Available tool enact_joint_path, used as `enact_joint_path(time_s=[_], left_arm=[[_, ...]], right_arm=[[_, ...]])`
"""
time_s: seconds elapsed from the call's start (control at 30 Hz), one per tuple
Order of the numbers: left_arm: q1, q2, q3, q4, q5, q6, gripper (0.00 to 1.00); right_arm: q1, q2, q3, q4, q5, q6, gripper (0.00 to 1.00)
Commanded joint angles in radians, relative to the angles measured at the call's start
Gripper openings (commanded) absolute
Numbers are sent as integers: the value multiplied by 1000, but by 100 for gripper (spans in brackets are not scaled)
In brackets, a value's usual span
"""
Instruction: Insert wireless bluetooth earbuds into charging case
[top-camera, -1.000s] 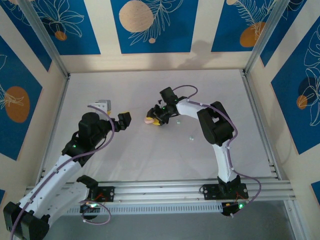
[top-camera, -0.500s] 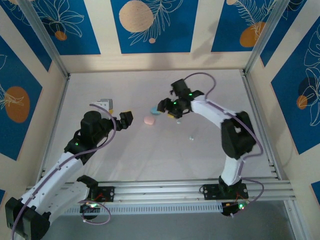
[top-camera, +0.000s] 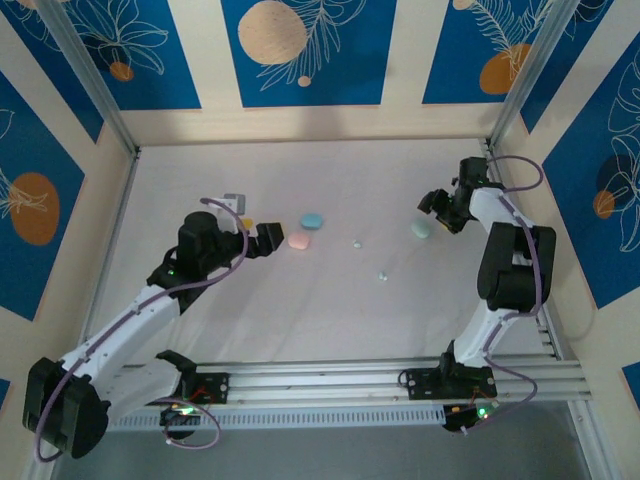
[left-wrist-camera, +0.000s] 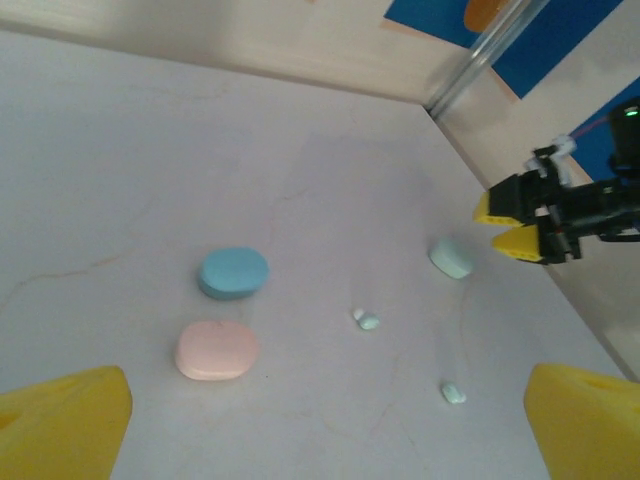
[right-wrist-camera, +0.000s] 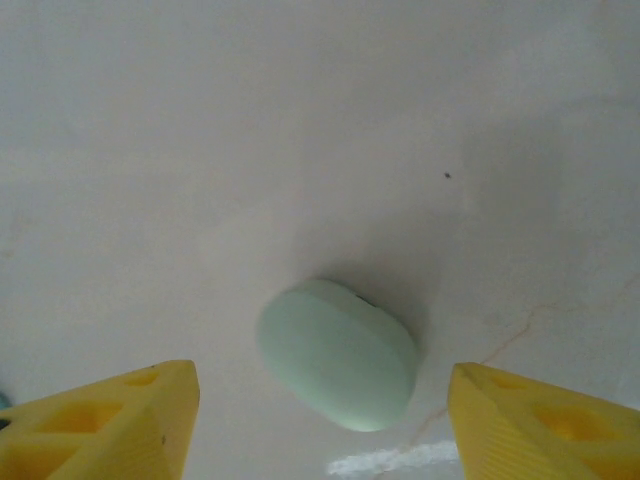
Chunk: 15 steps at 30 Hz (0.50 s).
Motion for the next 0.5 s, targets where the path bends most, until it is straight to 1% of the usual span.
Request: enact_joint_path(time_s=[0.0, 0.07, 0.13, 0.23, 0.37, 0.47], left_arm=[[3, 2, 36, 47, 71, -29, 100], [3, 1, 35, 48, 69, -28, 100], [3, -3, 35, 47, 65, -26, 100], [3, -10, 33, 43, 61, -22, 100], [3, -22, 28, 32, 57, -19, 100], [3, -32, 15, 44, 48, -23, 100]], right_arm=[[-6, 51, 59, -38, -44, -103, 68], [-9, 84, 78, -32, -111, -122, 68], [-3, 108, 94, -34, -135, -138, 68], [5, 146, 121, -55, -99, -156, 68], [13, 166, 136, -78, -119, -197, 68], [29, 156, 133, -101, -110, -229, 68]])
